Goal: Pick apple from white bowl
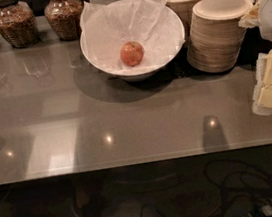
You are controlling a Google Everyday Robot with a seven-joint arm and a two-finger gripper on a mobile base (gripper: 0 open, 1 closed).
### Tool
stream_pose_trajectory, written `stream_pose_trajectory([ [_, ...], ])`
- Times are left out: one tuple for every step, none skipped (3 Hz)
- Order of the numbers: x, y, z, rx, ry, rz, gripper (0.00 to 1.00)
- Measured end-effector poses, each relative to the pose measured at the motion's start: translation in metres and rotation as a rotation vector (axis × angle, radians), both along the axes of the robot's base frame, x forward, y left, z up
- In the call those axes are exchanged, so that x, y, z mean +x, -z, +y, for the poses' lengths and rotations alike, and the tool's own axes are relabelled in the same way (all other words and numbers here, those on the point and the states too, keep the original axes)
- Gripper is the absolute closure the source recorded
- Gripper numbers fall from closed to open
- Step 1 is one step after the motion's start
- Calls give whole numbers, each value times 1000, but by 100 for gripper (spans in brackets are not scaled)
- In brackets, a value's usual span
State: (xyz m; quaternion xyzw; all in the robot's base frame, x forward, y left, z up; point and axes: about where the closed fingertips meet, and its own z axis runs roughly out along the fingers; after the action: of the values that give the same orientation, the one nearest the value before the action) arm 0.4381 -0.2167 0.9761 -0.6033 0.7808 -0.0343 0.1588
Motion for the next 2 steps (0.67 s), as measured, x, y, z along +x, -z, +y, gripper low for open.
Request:
stream_pose_trajectory([
  [0, 0, 0, 0, 0, 0, 0],
  [3, 0, 2, 13, 0, -25, 0],
])
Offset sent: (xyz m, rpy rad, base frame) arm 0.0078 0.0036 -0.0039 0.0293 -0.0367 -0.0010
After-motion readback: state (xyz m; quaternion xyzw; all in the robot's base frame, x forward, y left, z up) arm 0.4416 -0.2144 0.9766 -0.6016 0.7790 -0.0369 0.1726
